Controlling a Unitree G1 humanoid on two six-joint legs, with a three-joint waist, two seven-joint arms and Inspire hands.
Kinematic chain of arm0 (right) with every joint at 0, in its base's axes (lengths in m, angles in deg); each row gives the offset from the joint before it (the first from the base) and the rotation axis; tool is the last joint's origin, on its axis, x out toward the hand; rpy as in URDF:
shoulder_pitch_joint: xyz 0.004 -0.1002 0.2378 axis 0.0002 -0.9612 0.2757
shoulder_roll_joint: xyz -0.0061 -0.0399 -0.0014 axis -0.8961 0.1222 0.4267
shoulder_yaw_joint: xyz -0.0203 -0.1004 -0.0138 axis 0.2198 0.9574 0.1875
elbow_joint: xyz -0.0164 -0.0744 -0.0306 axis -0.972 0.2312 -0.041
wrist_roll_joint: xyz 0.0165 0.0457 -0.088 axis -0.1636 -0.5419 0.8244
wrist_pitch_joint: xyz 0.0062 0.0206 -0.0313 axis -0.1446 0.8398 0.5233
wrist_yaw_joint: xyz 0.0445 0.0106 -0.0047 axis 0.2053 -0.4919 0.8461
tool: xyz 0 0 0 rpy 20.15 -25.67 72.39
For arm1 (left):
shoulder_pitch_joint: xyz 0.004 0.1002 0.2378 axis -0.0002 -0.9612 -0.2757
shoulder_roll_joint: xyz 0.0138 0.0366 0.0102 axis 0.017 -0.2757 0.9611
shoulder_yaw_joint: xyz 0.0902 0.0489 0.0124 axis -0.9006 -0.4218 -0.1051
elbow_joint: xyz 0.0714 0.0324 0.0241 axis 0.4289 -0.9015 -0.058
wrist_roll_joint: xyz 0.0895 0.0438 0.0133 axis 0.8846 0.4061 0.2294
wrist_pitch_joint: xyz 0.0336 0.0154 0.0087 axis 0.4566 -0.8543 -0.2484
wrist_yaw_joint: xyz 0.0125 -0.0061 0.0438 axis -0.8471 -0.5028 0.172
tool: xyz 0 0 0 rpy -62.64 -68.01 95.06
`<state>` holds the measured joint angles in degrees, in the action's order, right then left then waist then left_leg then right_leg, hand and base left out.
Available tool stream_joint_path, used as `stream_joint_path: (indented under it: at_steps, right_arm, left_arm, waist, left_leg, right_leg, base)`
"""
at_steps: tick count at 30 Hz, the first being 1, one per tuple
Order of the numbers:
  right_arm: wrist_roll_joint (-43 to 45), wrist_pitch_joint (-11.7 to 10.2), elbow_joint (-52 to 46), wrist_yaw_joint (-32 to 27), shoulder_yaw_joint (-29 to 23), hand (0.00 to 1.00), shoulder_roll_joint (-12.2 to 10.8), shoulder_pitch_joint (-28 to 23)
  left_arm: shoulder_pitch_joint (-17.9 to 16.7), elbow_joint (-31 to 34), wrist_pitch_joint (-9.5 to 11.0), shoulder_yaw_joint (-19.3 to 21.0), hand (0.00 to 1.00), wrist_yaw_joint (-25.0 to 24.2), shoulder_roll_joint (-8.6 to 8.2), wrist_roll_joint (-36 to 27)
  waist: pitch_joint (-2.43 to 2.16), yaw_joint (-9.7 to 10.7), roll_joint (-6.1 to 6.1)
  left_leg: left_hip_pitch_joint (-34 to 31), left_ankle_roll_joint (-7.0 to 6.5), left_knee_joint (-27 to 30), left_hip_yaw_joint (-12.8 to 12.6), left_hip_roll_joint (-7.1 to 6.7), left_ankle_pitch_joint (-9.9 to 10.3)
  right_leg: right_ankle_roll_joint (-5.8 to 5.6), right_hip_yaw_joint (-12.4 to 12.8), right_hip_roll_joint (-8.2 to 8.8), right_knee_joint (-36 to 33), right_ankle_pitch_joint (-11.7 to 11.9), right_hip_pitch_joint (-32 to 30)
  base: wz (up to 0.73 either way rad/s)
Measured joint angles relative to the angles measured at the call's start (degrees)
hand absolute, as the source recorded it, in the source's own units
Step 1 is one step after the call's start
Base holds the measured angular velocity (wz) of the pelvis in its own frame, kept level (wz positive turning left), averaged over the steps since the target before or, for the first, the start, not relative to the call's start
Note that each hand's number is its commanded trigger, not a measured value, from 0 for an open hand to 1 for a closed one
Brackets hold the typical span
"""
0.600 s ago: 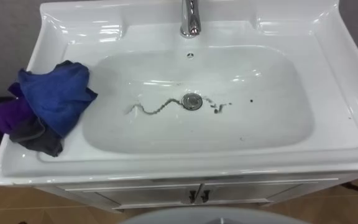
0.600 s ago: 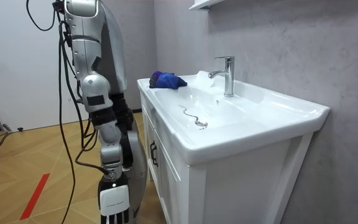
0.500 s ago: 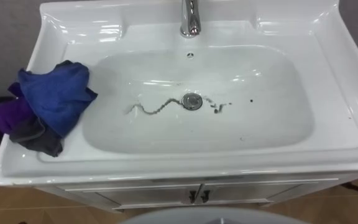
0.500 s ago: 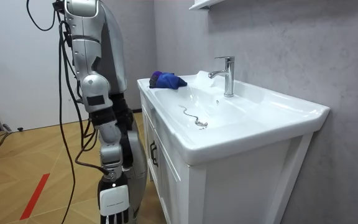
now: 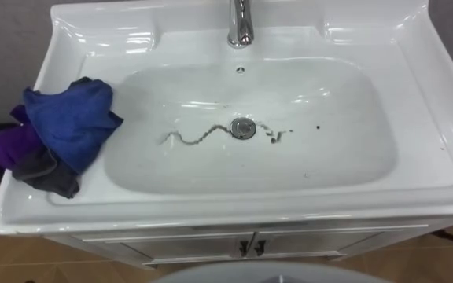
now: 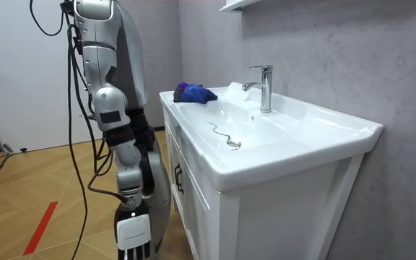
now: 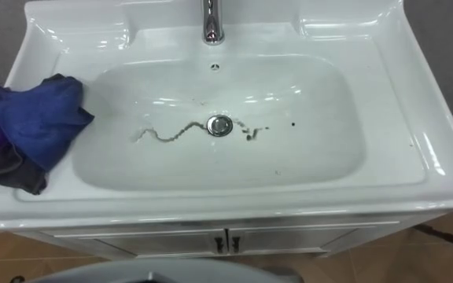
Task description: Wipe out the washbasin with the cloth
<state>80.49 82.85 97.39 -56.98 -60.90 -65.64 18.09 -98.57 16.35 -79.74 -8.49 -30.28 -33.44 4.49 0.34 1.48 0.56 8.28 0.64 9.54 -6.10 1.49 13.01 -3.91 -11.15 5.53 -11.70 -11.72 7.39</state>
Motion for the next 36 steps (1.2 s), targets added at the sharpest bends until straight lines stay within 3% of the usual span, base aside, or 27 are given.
stream_joint_path:
  at_steps: [13,21,25,30,36]
  right_arm:
    - [0.3,0.0,0.0,0.5,0.0,0.00,0.1,0.6]
    - [0.4,0.2,0.4,-0.6,0.1,0.00,0.1,2.0]
    - [0.3,0.1,0.4,-1.5,0.2,0.00,0.1,2.7]
    - [0.2,-0.6,0.2,-2.8,0.2,0.00,0.1,2.8]
    - [-0.9,-1.6,0.3,-3.4,0.0,0.00,0.7,2.5]
  left_arm:
    - [-0.1,0.0,0.3,0.5,0.00,0.4,-0.01,-0.8]
    - [-1.3,-0.1,0.4,4.7,0.00,0.4,-0.02,-8.9]
    - [-2.3,-0.2,0.4,5.7,0.00,0.9,-0.03,-12.4]
    - [-3.0,-0.6,0.7,7.1,0.00,3.5,-0.04,-14.1]
    - [-5.2,-1.2,3.2,13.3,0.00,8.8,-0.04,-22.1]
  waist:
    - [-0.07,-0.4,-0.05]
    - [-0.19,-0.7,-0.57]
    - [-0.15,-2.3,-0.72]
    - [-0.15,-3.4,-0.79]
    - [-0.18,-5.3,-1.12]
  left_leg:
    - [0.3,0.00,0.1,0.1,0.00,0.0]
    - [0.2,0.01,0.2,0.2,0.01,0.0]
    - [-0.1,0.01,0.2,0.6,-0.04,0.0]
    - [-1.1,0.01,1.3,2.6,-0.13,0.0]
    - [-1.7,0.16,1.4,3.3,-0.16,-0.1]
  right_leg:
    - [0.02,0.0,-0.01,0.1,0.0,0.6]
    - [0.08,-0.2,0.00,0.1,0.1,0.9]
    - [0.09,-0.6,0.05,0.1,0.1,0.8]
    - [0.09,-3.0,0.26,0.2,0.1,0.9]
    - [0.07,-3.4,0.24,0.2,0.0,1.1]
  base:
    - [0.00]
    - [0.00]
    - [0.05]
    - [0.22]
    - [0.06]
